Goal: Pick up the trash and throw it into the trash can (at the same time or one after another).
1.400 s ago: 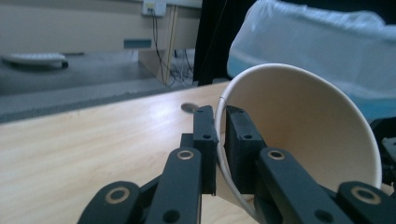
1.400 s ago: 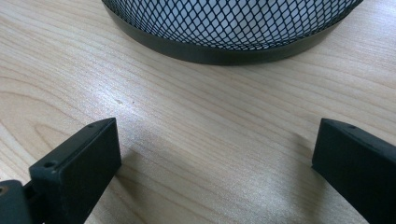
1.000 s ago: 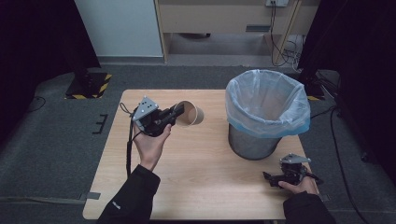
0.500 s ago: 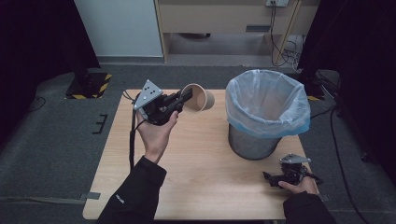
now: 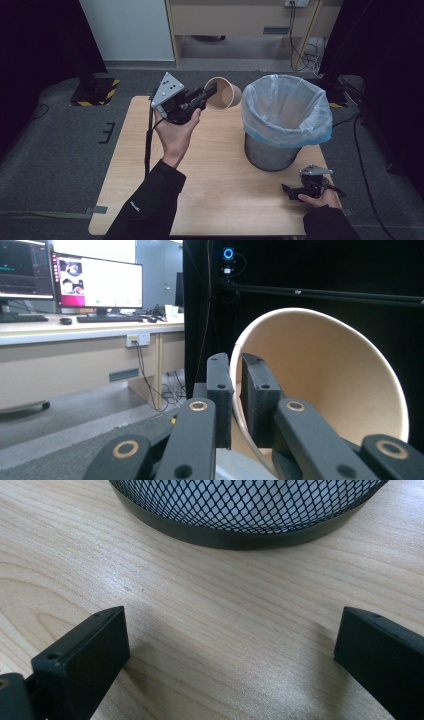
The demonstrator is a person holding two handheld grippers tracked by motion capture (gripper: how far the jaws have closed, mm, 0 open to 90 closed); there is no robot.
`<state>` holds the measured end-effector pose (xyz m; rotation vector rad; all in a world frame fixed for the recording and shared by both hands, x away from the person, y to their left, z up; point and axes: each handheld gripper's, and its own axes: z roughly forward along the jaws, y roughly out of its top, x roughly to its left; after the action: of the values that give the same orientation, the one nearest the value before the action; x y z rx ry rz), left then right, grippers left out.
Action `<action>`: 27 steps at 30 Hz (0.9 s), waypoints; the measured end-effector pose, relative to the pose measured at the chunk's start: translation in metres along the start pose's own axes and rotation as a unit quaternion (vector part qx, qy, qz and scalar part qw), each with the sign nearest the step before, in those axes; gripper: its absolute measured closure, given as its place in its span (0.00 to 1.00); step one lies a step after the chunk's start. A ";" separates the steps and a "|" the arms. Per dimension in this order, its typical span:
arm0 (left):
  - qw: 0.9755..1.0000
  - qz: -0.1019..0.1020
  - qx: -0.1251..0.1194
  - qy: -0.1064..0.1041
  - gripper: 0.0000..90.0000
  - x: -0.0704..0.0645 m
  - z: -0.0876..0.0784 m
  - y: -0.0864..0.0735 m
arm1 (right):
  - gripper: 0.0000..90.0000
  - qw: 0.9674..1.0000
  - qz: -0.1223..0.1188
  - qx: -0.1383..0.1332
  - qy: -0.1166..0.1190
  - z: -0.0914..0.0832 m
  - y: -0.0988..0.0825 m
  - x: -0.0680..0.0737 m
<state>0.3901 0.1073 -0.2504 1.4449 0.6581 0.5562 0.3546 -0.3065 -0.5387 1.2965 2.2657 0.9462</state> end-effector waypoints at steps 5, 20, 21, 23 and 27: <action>1.000 0.005 -0.004 -0.007 0.92 -0.006 0.010 0.006 | 0.02 1.000 -0.001 -0.001 0.000 0.000 0.000 0.000; 0.999 0.012 -0.009 -0.032 0.92 -0.024 0.047 0.015 | 0.02 1.000 -0.005 -0.003 -0.001 0.000 0.000 -0.001; 0.999 0.011 -0.009 -0.033 0.92 -0.025 0.050 0.015 | 0.02 1.000 -0.005 -0.003 -0.001 0.000 0.000 -0.001; 0.999 0.013 -0.007 -0.036 0.92 -0.027 0.056 0.015 | 0.02 1.000 -0.003 -0.002 -0.001 0.000 0.000 -0.001; 0.999 0.014 -0.003 -0.042 0.92 -0.033 0.068 0.012 | 0.02 1.000 -0.003 -0.002 -0.001 0.000 0.000 -0.001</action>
<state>0.4153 0.0368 -0.2349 1.4655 0.5706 0.5162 0.3552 -0.3068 -0.5389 1.2867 2.2642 0.9471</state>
